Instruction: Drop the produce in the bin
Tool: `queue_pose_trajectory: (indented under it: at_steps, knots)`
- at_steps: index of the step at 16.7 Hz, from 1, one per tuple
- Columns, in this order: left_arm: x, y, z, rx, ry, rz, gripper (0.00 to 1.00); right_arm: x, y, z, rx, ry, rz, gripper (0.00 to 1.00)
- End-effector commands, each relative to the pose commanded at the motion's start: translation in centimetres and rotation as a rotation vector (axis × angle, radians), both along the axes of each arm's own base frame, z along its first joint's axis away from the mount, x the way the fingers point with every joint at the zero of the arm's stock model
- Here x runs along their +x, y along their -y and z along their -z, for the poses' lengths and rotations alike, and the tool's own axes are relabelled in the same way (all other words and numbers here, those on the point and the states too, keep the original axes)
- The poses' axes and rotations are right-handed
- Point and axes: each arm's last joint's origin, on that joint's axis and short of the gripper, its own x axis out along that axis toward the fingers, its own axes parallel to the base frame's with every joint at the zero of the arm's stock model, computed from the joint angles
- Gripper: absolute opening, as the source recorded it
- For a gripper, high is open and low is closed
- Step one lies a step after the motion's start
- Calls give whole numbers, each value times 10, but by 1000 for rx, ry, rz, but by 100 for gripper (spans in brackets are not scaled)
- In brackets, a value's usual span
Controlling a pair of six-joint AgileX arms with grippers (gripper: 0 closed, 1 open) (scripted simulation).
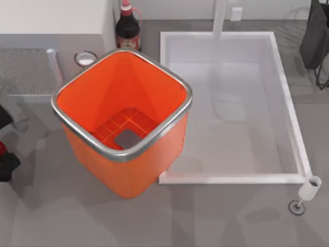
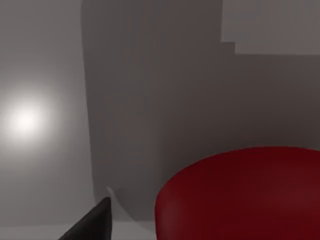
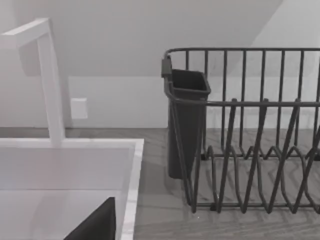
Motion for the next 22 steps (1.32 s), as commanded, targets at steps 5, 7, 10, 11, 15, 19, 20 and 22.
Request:
queue_pose_trajectory:
  at_steps: [5, 7, 10, 11, 15, 19, 20, 22]
  knots:
    - [0, 0, 0, 0, 0, 0, 55, 0, 0, 0, 0, 0, 0, 100]
    - [0, 0, 0, 0, 0, 0, 40, 0, 0, 0, 0, 0, 0, 100]
    - [0, 0, 0, 0, 0, 0, 17, 0, 0, 0, 0, 0, 0, 100]
    - [0, 0, 0, 0, 0, 0, 10, 0, 0, 0, 0, 0, 0, 100]
    - [0, 0, 0, 0, 0, 0, 0, 0, 0, 0, 0, 0, 0, 100]
    - [0, 0, 0, 0, 0, 0, 0, 0, 0, 0, 0, 0, 0, 100]
    - [0, 0, 0, 0, 0, 0, 0, 0, 0, 0, 0, 0, 0, 100]
    - [-6, 1, -5, -15, -21, -11, 0, 0, 0, 0, 0, 0, 0, 100]
